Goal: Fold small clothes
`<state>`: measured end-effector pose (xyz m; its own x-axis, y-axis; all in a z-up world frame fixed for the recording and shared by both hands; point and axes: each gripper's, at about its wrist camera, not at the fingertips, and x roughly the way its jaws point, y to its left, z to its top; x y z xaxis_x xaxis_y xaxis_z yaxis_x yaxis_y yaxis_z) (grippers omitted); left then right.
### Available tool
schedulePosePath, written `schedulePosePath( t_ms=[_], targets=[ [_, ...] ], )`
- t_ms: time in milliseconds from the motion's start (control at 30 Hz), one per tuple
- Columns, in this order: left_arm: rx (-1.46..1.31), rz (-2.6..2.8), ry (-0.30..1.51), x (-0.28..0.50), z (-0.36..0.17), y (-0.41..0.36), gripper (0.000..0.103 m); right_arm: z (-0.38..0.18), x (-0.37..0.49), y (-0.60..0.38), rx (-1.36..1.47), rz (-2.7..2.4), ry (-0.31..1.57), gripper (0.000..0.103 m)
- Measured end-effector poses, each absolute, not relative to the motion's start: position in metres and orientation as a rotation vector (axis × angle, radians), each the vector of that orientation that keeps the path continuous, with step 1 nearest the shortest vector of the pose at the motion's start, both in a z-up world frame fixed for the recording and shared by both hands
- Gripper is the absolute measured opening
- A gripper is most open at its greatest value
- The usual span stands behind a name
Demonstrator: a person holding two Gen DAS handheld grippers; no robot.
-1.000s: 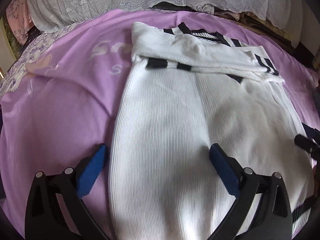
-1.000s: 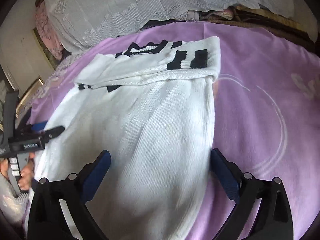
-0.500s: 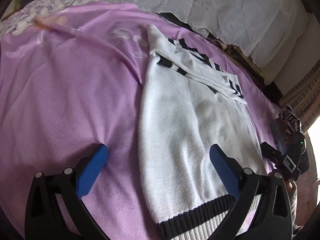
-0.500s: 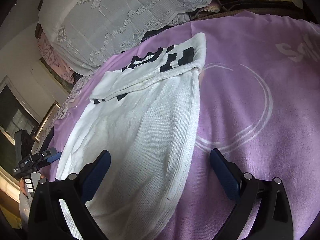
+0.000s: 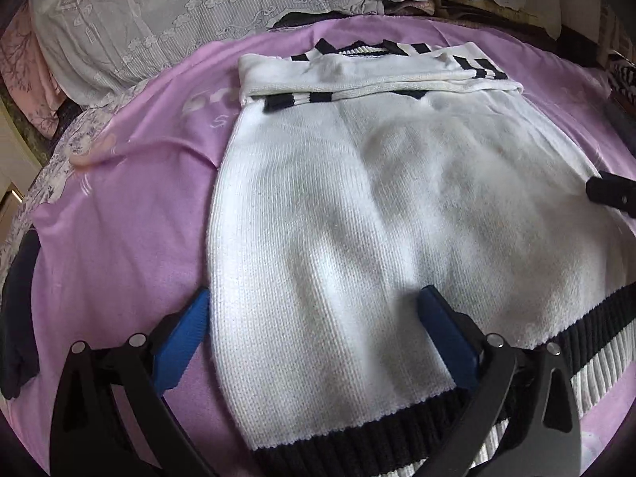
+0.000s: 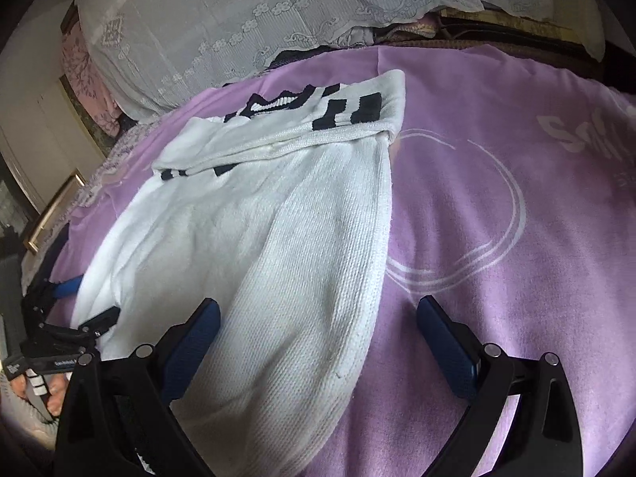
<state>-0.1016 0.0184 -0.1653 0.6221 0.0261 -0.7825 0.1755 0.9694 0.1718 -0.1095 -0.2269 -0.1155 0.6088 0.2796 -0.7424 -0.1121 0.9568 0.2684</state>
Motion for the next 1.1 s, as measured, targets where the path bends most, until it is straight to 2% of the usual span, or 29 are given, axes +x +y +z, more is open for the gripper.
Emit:
schedulePosePath(
  t_ms=[700, 1100],
  targets=[
    [0.226, -0.091, 0.902, -0.101, -0.165, 0.021, 0.099, -0.116, -0.13, -0.222, 0.177, 0.241, 0.913, 0.1],
    [0.202, -0.028, 0.892, -0.095, -0.155, 0.033, 0.099, -0.1, -0.109, -0.219, 0.17, 0.303, 0.89, 0.1]
  ],
)
